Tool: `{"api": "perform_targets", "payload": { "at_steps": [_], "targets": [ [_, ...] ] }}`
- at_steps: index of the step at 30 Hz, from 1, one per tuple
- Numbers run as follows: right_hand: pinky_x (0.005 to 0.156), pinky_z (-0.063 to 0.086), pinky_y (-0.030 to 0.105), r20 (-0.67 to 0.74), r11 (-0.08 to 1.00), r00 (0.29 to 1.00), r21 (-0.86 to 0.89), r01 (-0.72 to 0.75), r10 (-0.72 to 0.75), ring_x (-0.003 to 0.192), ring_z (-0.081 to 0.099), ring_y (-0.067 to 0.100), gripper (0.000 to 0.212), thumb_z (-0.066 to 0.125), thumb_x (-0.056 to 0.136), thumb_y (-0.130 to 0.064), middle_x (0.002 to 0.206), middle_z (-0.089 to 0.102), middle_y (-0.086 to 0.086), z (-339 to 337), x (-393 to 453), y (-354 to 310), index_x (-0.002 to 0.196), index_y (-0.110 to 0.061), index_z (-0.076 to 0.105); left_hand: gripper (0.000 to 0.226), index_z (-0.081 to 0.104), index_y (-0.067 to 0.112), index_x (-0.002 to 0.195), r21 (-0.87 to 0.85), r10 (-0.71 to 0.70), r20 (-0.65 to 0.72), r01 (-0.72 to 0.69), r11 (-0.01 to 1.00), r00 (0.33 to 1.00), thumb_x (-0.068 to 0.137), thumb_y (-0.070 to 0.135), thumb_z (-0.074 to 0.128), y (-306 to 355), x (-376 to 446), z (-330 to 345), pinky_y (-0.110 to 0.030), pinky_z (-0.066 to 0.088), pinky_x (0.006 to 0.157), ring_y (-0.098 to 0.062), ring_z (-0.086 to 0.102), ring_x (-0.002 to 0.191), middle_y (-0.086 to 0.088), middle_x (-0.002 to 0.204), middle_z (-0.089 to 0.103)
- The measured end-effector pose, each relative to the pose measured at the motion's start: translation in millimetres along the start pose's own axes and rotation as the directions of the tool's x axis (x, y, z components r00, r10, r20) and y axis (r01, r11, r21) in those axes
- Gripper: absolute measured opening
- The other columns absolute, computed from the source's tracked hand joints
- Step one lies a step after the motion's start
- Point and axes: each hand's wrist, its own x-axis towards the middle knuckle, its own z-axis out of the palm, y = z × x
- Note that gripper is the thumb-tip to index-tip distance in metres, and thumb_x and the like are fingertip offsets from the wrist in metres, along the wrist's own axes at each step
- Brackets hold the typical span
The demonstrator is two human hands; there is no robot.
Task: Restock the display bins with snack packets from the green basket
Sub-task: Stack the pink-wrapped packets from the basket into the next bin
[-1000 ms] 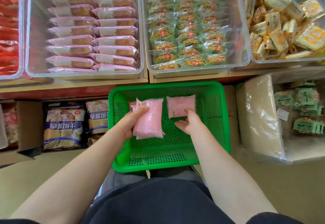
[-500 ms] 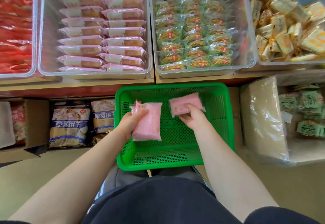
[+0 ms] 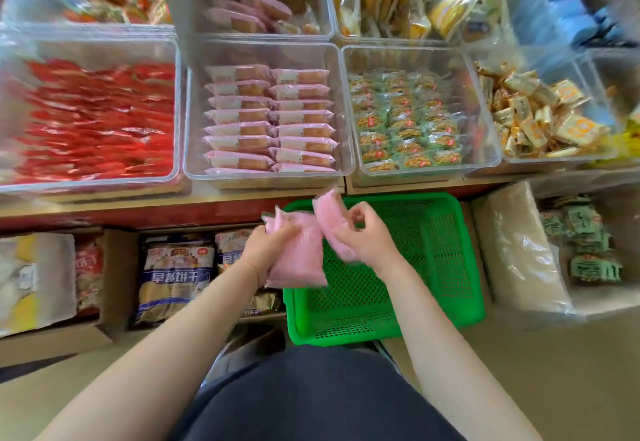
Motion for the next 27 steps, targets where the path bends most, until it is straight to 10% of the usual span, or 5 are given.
{"api": "perform_targets", "payload": {
  "at_steps": [3, 11, 15, 21, 27],
  "targets": [
    [0.068, 0.046, 0.029, 0.058, 0.995, 0.996, -0.065, 0.072, -0.068, 0.078, 0.059, 0.018, 0.046, 0.077, 0.067, -0.061, 0.100, 0.061, 0.008, 55.6, -11.5, -26.3, 0.080, -0.024, 0.054, 0.034, 0.067, 0.010, 0.097, -0.071, 0.050, 0.046, -0.046, 0.996, 0.998, 0.072, 0.032, 0.075, 18.4, -21.3, -33.2, -0.053, 0.057, 0.086, -0.036, 0.071, 0.094, -0.020, 0.101, 0.073],
    [0.080, 0.058, 0.037, 0.128, 0.990, 0.991, 0.132, -0.051, 0.034, 0.096, 0.070, 0.018, 0.066, 0.075, 0.081, -0.050, 0.113, 0.067, 0.004, 125.6, -24.7, -75.9, 0.132, -0.017, 0.050, 0.059, 0.063, 0.003, 0.121, -0.199, 0.149, 0.160, -0.116, 0.973, 0.976, 0.077, 0.039, 0.076, 44.1, -27.5, -141.4, -0.054, 0.055, 0.091, -0.038, 0.069, 0.102, -0.022, 0.113, 0.070],
    [0.055, 0.047, 0.021, 0.181, 0.973, 0.982, 0.214, -0.091, 0.052, 0.070, 0.070, 0.012, 0.061, 0.066, 0.078, -0.060, 0.095, 0.076, 0.002, 140.0, -28.6, -92.9, 0.115, -0.011, 0.065, 0.056, 0.061, 0.006, 0.124, -0.212, 0.165, 0.165, -0.128, 0.969, 0.973, 0.080, 0.039, 0.071, 59.5, -21.3, -160.9, -0.059, 0.053, 0.092, -0.040, 0.068, 0.103, -0.022, 0.115, 0.069],
    [0.049, 0.043, 0.024, 0.102, 0.834, 0.990, 0.535, -0.136, 0.096, 0.061, 0.061, 0.015, 0.045, 0.070, 0.087, -0.034, 0.102, 0.072, 0.012, 110.8, -13.6, -94.7, 0.121, -0.009, 0.056, 0.049, 0.060, 0.006, 0.119, -0.199, 0.277, -0.054, -0.282, 0.938, 0.959, 0.083, 0.037, 0.070, 94.3, -4.0, -162.1, -0.035, 0.059, 0.067, -0.029, 0.072, 0.091, -0.013, 0.107, 0.071],
    [0.054, 0.043, 0.025, 0.016, 0.802, 1.000, 0.597, -0.019, 0.012, 0.068, 0.061, 0.014, 0.034, 0.068, 0.091, -0.015, 0.107, 0.072, 0.010, 76.7, 30.0, -134.5, 0.124, -0.014, 0.057, 0.053, 0.056, 0.012, 0.109, -0.143, 0.381, -0.250, -0.423, 0.895, 0.890, 0.072, 0.046, 0.073, 158.0, 29.6, -147.4, -0.047, 0.058, 0.084, -0.025, 0.069, 0.096, -0.008, 0.105, 0.068]
  ]
}}
